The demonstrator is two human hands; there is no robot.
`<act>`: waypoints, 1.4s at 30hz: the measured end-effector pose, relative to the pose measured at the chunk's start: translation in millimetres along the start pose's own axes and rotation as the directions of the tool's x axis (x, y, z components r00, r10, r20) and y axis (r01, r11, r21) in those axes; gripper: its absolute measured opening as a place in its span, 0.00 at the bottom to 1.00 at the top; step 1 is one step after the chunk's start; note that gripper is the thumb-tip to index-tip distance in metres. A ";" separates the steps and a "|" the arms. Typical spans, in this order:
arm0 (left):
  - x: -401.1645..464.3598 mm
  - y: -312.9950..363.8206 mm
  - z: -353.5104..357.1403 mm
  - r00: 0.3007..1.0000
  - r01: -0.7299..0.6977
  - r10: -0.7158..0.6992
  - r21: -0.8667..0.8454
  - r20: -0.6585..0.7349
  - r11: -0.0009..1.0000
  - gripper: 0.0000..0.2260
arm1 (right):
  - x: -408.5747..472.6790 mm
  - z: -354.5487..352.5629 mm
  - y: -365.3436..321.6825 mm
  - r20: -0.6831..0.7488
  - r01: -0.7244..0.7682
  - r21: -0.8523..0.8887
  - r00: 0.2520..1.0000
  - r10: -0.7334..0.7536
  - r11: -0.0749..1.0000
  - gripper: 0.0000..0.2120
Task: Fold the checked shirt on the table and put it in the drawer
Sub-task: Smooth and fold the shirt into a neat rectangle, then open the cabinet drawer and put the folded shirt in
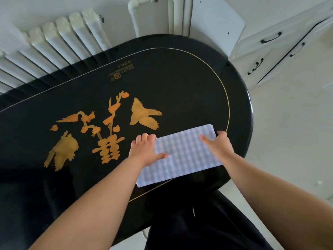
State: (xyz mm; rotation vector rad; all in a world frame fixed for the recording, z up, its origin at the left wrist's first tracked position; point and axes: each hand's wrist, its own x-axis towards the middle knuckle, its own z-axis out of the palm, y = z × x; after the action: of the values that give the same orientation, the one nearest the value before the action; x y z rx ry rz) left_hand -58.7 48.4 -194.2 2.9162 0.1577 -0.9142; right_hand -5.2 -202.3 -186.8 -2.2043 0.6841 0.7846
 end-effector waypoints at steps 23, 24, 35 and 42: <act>49.9 276.9 -135.2 0.892 -0.319 0.365 0.199 -0.268 0.927 0.17 | 108.7 -335.0 68.4 0.159 0.558 -0.112 0.827 -0.540 0.822 0.18; 57.6 303.2 -140.5 0.859 -0.332 0.413 0.283 -0.302 0.900 0.17 | 117.7 -355.0 75.0 0.177 0.581 -0.284 0.814 -0.554 0.763 0.18; 123.1 442.4 -183.3 0.812 -0.423 0.508 0.308 -0.286 0.852 0.24 | 191.0 -468.3 98.9 0.105 0.516 -0.754 0.705 -0.702 0.406 0.14; 188.3 457.3 -216.4 0.878 -0.413 0.452 0.233 -0.154 0.881 0.26 | 237.8 -481.2 31.9 0.212 0.610 -0.735 0.620 -0.756 0.295 0.14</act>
State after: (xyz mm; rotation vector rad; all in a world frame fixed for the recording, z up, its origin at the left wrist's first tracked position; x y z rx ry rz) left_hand 273.2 -367.7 -103.6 3.0124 -0.5892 -0.5818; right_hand 294.7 -637.2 -86.6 -2.9580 -0.7584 0.3954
